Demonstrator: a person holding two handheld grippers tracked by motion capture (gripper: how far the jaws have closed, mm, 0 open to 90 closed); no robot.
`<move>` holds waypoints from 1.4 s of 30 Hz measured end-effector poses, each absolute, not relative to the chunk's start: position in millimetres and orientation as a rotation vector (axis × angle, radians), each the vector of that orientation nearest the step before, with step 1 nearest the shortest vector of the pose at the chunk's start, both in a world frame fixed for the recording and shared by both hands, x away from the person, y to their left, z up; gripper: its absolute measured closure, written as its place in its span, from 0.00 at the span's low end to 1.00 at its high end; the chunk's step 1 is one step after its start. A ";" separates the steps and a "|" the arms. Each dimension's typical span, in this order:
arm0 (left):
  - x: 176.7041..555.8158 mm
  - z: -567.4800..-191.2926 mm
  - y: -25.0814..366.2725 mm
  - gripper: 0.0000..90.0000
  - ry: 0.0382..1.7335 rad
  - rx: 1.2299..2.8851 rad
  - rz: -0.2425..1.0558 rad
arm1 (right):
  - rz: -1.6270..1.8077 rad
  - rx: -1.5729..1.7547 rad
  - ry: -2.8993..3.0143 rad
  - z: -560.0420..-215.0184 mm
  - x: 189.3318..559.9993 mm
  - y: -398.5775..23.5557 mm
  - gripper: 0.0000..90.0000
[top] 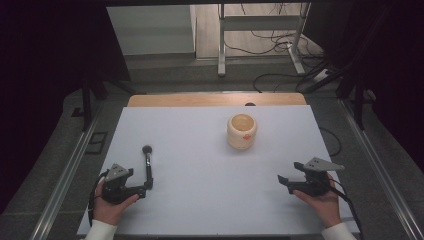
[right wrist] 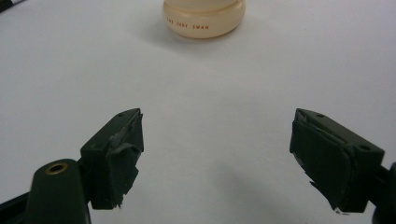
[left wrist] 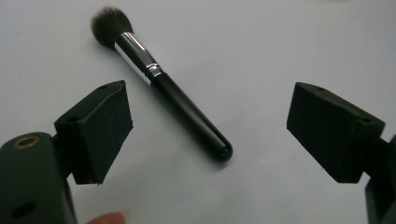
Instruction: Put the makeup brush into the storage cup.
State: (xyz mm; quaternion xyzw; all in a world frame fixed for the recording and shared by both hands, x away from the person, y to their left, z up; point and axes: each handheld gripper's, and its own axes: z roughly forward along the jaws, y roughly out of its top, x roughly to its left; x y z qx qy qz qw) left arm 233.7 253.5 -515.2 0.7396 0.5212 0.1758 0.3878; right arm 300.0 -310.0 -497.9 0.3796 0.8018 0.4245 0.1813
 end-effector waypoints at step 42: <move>233.7 -496.5 238.8 0.20 1.345 1.889 0.465 | 1.154 1.070 2.238 -494.9 291.8 -309.7 0.18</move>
